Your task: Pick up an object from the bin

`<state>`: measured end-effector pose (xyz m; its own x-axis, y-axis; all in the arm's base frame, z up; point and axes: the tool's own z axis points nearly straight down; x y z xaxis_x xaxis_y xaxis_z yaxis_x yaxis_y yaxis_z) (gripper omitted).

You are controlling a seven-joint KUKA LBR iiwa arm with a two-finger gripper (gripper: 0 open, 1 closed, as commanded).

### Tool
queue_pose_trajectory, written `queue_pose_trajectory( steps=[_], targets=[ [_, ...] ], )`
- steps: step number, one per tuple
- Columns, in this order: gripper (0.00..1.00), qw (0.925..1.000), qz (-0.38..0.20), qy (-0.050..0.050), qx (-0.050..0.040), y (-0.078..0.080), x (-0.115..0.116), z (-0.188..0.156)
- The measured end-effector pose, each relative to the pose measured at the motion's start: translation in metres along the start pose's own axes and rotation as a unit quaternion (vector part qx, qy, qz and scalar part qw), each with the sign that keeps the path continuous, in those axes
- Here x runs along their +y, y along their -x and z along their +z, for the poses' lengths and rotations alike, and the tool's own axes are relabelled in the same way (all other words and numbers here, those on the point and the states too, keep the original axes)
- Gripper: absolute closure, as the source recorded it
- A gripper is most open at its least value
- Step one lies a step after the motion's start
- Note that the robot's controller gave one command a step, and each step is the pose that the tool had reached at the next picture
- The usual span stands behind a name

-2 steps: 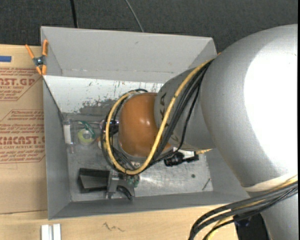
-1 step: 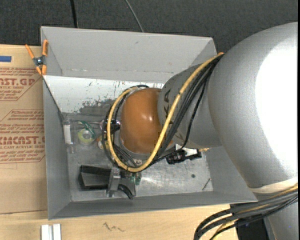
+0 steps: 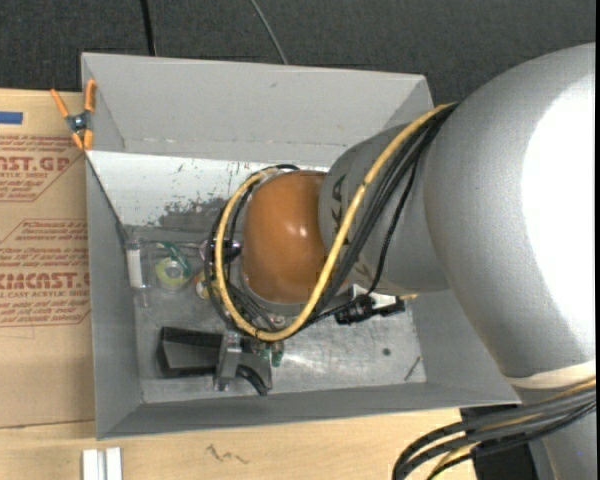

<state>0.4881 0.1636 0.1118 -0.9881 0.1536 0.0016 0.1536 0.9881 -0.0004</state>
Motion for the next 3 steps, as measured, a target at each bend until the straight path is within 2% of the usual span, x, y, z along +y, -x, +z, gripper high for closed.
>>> queue_pose_trajectory(
  steps=[3],
  targets=[
    [1.00,1.0000,0.000,-0.002,0.0037,-0.002,-0.001,-0.024]
  ],
)
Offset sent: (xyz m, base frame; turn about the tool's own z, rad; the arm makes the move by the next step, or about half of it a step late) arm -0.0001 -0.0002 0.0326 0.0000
